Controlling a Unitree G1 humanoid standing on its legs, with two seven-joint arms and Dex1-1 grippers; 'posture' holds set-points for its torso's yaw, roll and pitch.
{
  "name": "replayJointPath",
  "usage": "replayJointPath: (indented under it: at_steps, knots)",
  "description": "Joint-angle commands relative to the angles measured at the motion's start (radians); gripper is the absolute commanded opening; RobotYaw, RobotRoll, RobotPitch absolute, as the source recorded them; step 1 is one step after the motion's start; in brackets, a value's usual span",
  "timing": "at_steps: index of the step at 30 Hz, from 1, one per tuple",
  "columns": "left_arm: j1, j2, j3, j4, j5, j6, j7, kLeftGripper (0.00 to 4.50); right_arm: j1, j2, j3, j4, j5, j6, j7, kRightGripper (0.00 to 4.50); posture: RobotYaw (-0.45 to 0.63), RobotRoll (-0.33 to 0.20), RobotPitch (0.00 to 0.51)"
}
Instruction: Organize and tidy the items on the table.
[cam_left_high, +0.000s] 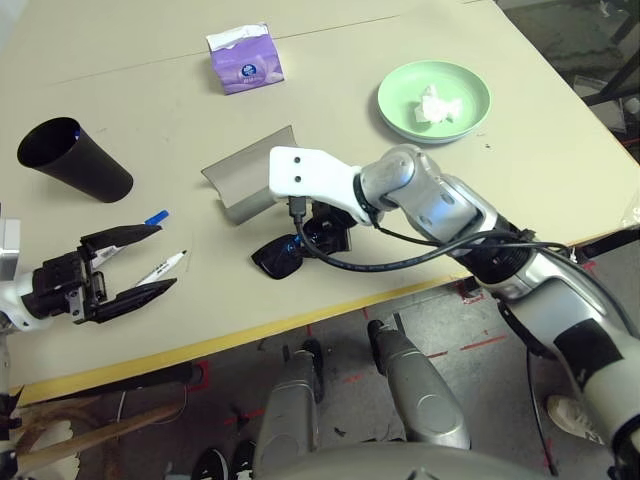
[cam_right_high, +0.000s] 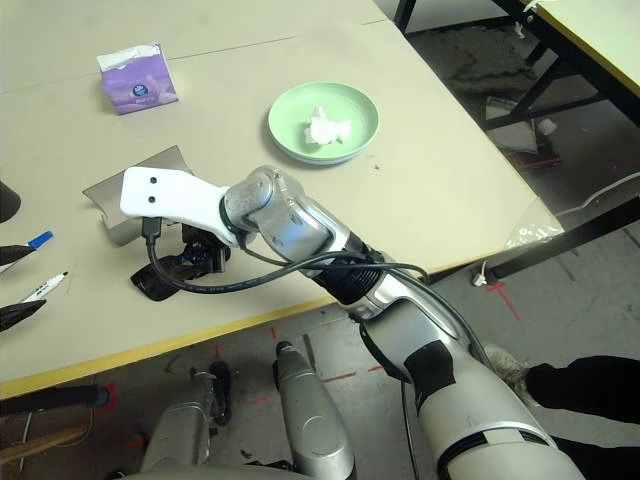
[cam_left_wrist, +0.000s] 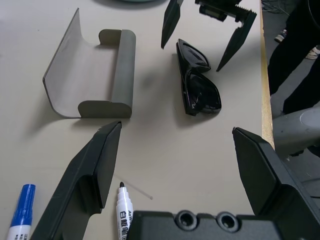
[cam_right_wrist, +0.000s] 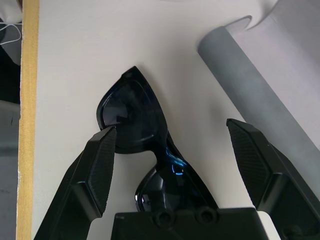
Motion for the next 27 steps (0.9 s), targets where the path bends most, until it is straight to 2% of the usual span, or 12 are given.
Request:
replayJointPath:
  at_steps: [1,16,27]
  knots:
    - [0.022,-0.008,0.026,-0.019,-0.007,-0.002,0.006,4.50,0.021,0.006,0.015,-0.006,-0.013,-0.036,0.025,4.47,-0.16,0.000,0.307]
    - [0.037,-0.025,0.028,-0.062,-0.020,0.010,0.040,4.50,0.005,-0.043,0.051,0.019,-0.120,-0.196,0.141,4.47,-0.16,0.000,0.303]
    - [0.056,-0.033,0.034,-0.077,-0.024,0.010,0.059,4.50,-0.009,0.001,0.063,0.065,-0.193,-0.239,0.175,4.47,-0.15,0.000,0.305]
